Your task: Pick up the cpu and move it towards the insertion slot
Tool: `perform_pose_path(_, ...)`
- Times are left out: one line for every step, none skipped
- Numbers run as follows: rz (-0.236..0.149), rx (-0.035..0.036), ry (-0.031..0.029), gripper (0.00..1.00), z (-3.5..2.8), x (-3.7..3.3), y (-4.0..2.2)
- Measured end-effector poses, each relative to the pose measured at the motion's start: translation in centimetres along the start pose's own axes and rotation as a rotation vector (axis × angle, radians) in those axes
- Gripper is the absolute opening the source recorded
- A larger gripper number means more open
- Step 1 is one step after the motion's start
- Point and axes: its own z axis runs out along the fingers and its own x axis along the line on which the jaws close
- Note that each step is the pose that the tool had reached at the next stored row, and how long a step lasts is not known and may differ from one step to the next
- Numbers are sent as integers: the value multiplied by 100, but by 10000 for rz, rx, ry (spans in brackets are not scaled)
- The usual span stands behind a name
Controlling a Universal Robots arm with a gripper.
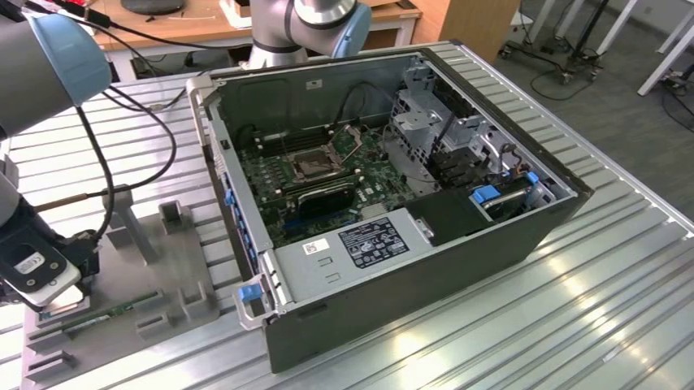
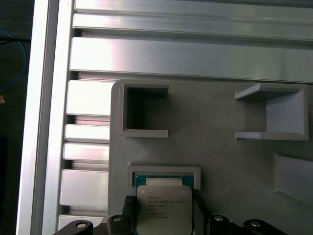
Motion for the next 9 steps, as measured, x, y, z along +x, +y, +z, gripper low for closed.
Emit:
perform_pose_path(1,1,2,55,-8,1,0)
perform_pose_path(1,2,3,55,-17,1,1)
perform_pose_path(1,2,3,55,-26,0,1)
perform_pose_path(1,1,1,55,-39,0,2)
perform_pose_path(1,1,2,55,-54,0,2)
perform_pose_path(1,1,2,55,-72,0,3)
perform_pose_path(0,1,2,55,-92,0,4)
perform_pose_path(1,1,2,55,-115,0,5)
perform_pose_path(1,1,1,55,-139,0,6)
